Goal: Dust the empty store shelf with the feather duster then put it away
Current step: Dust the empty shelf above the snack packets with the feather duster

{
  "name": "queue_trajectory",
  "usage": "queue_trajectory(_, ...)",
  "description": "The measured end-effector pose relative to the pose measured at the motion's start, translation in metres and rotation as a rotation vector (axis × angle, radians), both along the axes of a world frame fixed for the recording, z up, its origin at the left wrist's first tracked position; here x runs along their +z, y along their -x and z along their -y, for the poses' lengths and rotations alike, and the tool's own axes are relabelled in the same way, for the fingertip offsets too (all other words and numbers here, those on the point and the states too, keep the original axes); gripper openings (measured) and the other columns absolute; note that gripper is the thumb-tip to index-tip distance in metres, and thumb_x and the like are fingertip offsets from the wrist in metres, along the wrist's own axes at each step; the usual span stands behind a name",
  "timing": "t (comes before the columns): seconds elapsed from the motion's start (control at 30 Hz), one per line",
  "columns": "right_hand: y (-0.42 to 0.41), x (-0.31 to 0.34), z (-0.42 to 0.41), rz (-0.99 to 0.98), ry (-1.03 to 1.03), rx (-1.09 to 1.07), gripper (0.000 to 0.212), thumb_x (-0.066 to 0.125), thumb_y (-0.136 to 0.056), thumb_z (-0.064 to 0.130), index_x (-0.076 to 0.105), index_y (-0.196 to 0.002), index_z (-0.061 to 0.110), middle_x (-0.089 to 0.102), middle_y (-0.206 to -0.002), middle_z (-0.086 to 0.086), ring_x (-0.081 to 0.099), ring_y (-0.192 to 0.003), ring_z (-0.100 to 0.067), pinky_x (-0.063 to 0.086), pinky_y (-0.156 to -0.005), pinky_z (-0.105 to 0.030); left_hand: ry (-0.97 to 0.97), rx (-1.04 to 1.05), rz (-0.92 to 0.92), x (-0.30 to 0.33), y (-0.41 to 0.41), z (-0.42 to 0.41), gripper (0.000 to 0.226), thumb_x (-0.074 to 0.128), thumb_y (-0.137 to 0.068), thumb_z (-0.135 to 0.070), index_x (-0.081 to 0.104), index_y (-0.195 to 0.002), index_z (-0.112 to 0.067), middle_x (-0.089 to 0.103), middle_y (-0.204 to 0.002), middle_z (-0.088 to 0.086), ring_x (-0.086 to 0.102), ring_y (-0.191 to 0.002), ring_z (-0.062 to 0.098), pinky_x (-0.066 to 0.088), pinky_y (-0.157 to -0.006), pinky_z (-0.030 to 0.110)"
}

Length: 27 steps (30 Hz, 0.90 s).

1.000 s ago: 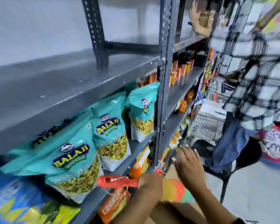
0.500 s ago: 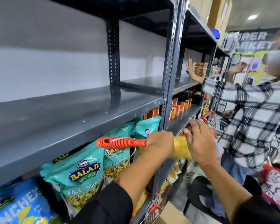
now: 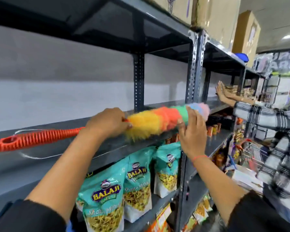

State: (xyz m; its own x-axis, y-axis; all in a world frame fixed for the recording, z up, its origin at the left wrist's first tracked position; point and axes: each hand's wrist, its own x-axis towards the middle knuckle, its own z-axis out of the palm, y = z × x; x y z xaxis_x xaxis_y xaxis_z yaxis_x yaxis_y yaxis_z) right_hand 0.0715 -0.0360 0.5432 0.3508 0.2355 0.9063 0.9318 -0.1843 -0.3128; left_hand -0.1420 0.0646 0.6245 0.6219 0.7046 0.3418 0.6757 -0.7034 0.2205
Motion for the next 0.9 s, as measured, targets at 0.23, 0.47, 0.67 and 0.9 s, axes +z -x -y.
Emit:
queue_trajectory(0.23,0.036,-0.019,-0.044,-0.045,0.024,0.201,0.053,0.033,-0.093,0.041,0.042,-0.131,0.006,0.053,-0.126,-0.023,0.043,-0.12,-0.04,0.033,-0.1,-0.051,0.118,0.057,0.014,-0.022,0.028,-0.026,0.025,0.063,-0.084,-0.043,0.075,-0.098,-0.026,0.068,-0.086,0.006,0.062,-0.084,0.026,0.041,-0.069,0.027)
queue_trajectory(0.47,0.042,-0.028,-0.059,-0.08,-0.057,0.323,0.064,0.019,-0.094,0.054,0.04,-0.133,0.008,0.05,-0.13,-0.021,0.04,-0.123,-0.04,0.035,-0.1,-0.057,0.216,-0.007,0.151,-0.026,0.04,-0.038,0.038,0.063,-0.087,-0.033,0.064,-0.05,-0.026,0.058,-0.036,-0.015,0.045,-0.035,-0.005,0.032,-0.042,0.007)
queue_trajectory(0.67,0.053,-0.03,-0.074,-0.108,-0.142,0.364,0.063,0.02,-0.094,0.053,0.036,-0.135,0.007,0.044,-0.136,-0.02,0.027,-0.13,-0.028,0.024,-0.107,-0.056,0.238,0.007,0.2,-0.032,0.047,-0.029,0.027,0.064,-0.086,-0.036,0.076,-0.074,-0.015,0.069,-0.055,-0.004,0.047,-0.046,0.002,0.036,-0.052,0.018)
queue_trajectory(0.9,0.069,-0.02,-0.091,-0.01,-0.152,0.354,0.056,0.021,-0.095,0.051,0.031,-0.134,0.012,0.045,-0.135,-0.021,0.026,-0.13,-0.027,0.019,-0.109,-0.055,0.232,0.015,0.284,-0.028,0.074,-0.03,0.023,0.066,-0.085,-0.031,0.078,-0.079,-0.012,0.066,-0.047,-0.006,0.045,-0.035,-0.003,0.035,-0.04,0.005)
